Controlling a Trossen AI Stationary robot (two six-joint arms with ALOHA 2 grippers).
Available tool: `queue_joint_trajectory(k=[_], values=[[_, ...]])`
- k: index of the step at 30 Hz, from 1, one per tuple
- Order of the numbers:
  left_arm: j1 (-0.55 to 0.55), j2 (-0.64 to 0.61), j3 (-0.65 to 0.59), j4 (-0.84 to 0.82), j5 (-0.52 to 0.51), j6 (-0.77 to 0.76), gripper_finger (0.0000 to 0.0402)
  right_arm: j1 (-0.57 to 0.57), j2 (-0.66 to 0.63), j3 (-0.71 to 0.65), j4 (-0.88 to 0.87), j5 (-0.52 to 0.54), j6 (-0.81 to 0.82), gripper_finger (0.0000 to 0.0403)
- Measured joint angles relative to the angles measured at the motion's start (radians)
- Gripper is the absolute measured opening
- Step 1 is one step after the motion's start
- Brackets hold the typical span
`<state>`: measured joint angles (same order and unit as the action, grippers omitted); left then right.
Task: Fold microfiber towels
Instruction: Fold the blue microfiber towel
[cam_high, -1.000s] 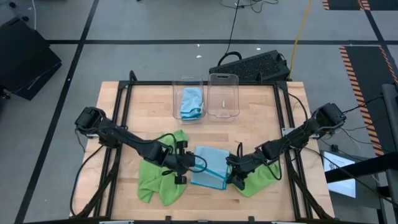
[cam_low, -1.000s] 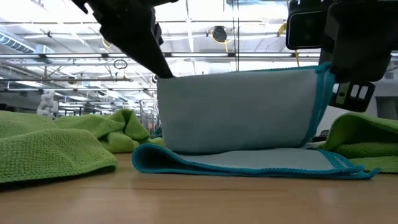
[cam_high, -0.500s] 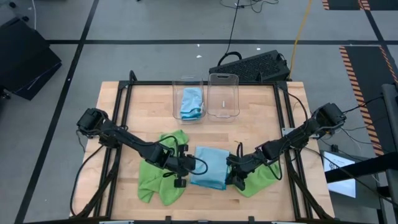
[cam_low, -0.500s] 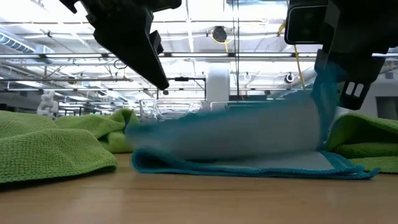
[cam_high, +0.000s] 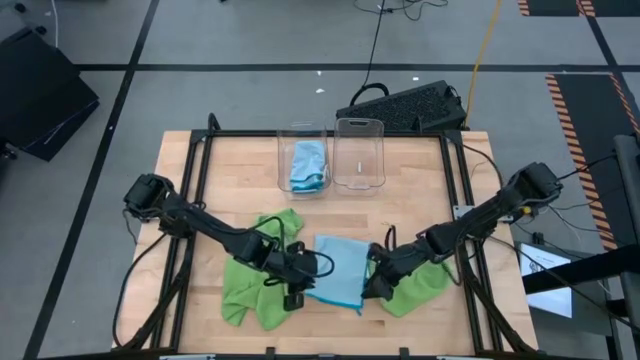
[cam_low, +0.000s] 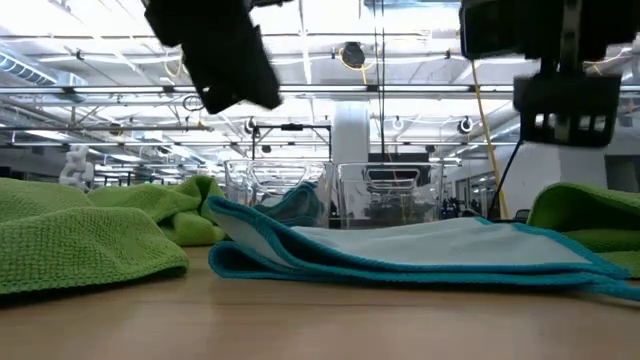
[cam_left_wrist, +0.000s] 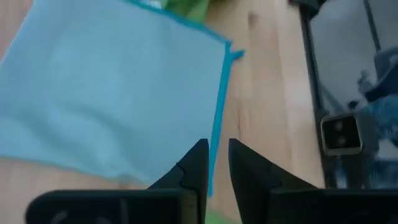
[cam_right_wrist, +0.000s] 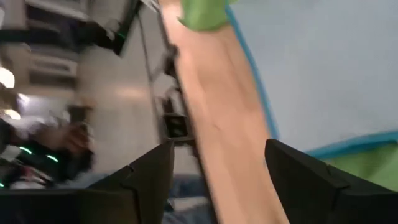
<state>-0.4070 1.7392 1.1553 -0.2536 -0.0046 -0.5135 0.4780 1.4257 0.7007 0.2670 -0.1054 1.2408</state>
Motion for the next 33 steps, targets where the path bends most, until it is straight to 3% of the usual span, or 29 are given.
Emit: queue_joint_trajectory(k=[3, 8, 12, 16, 19, 27, 33], values=[[-0.01, 0.011, -0.001, 0.015, -0.048, -0.067, 0.0043, 0.022, -0.04, 0.0, -0.03, 0.064, 0.085, 0.0234], [0.033, -0.006, -0.001, 0.057, -0.033, -0.149, 0.002, 0.041, -0.124, 0.0, -0.156, 0.157, 0.232, 0.022], [0.099, -0.025, 0.001, 0.104, 0.02, -0.084, 0.0017, 0.006, -0.199, 0.001, -0.339, 0.183, 0.262, 0.0218], [0.189, -0.025, 0.0, 0.065, 0.077, 0.026, 0.0043, -0.07, -0.255, 0.001, -0.535, 0.179, 0.247, 0.0219], [0.258, -0.025, 0.0, -0.007, 0.078, 0.08, 0.0076, -0.16, -0.275, 0.001, -0.608, 0.122, 0.174, 0.0226], [0.382, -0.025, 0.0, -0.072, 0.163, 0.258, 0.0181, -0.4, -0.214, 0.001, -0.611, -0.122, -0.143, 0.0263], [0.432, -0.015, 0.0, -0.089, 0.188, 0.455, 0.0225, -0.496, -0.152, 0.0, -0.568, -0.232, -0.33, 0.0287]])
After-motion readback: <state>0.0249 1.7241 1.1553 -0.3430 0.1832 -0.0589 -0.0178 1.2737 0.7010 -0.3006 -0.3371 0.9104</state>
